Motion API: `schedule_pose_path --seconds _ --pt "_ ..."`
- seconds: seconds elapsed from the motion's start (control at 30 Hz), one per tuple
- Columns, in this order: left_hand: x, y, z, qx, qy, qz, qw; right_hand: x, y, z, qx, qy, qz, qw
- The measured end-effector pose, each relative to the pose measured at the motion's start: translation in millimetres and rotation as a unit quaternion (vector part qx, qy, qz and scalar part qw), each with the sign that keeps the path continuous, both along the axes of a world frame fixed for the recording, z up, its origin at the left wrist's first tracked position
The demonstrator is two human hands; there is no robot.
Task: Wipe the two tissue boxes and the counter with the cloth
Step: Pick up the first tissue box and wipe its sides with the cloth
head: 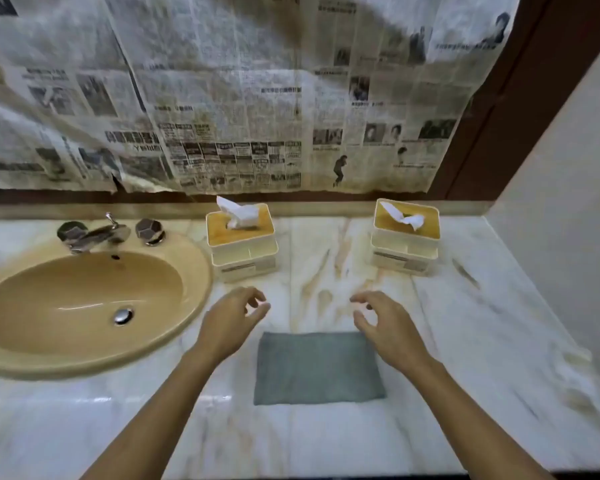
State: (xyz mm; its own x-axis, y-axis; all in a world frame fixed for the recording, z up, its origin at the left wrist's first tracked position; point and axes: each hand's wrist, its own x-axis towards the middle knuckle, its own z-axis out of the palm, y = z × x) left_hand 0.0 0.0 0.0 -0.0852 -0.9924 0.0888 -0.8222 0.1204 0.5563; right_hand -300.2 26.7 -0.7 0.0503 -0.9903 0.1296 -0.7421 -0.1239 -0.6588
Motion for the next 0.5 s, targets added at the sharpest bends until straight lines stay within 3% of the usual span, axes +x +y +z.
schedule_pose_path --seconds 0.13,0.27,0.5 --pt "-1 21 -36 0.107 -0.092 -0.030 0.989 -4 31 -43 0.111 0.127 0.074 0.983" --pt "-1 32 -59 0.131 -0.123 -0.032 0.983 -9 42 -63 0.136 0.242 0.124 0.953" --pt "-9 34 -69 0.140 -0.112 -0.007 0.984 -9 43 -72 0.143 0.298 0.134 0.934"
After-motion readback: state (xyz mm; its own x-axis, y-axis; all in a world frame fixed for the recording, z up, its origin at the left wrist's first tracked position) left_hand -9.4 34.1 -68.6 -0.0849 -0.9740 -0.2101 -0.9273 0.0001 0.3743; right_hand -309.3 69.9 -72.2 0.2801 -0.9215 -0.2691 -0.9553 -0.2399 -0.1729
